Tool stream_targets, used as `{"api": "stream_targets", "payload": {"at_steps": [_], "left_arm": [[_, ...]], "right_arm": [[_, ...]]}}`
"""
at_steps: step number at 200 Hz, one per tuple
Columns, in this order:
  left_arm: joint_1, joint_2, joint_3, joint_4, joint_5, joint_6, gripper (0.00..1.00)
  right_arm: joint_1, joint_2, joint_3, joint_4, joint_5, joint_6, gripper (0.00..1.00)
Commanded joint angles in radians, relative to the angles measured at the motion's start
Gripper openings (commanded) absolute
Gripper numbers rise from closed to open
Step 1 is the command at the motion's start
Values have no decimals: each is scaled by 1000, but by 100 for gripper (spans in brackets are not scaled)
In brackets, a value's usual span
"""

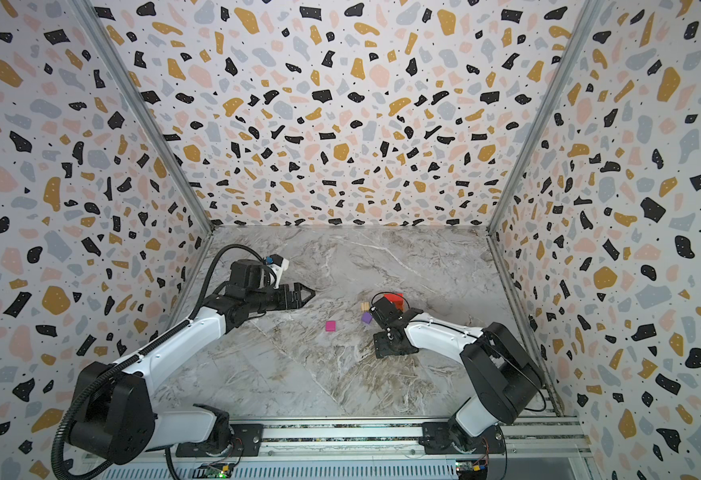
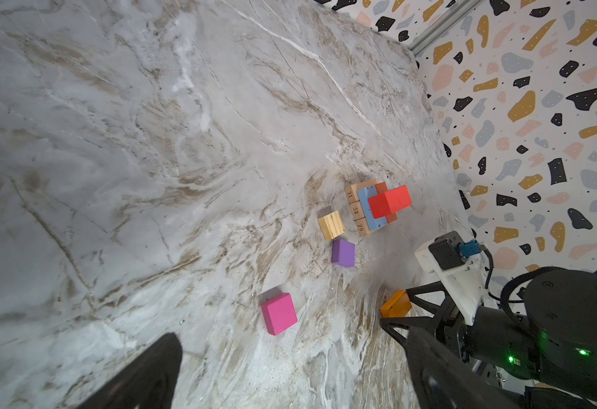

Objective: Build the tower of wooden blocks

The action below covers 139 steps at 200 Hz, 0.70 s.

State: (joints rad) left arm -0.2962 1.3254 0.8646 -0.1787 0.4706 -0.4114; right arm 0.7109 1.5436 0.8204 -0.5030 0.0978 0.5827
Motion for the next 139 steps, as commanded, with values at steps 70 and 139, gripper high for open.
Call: {"api": "stream_targets", "payload": {"at_steps": [70, 139], "left_arm": [[5, -2, -1, 25, 6, 2, 100], [4, -3, -6, 28, 7, -1, 100]], "right_arm": [[1, -4, 37, -12, 23, 9, 64], [1, -40, 47, -28, 38, 16, 51]]}}
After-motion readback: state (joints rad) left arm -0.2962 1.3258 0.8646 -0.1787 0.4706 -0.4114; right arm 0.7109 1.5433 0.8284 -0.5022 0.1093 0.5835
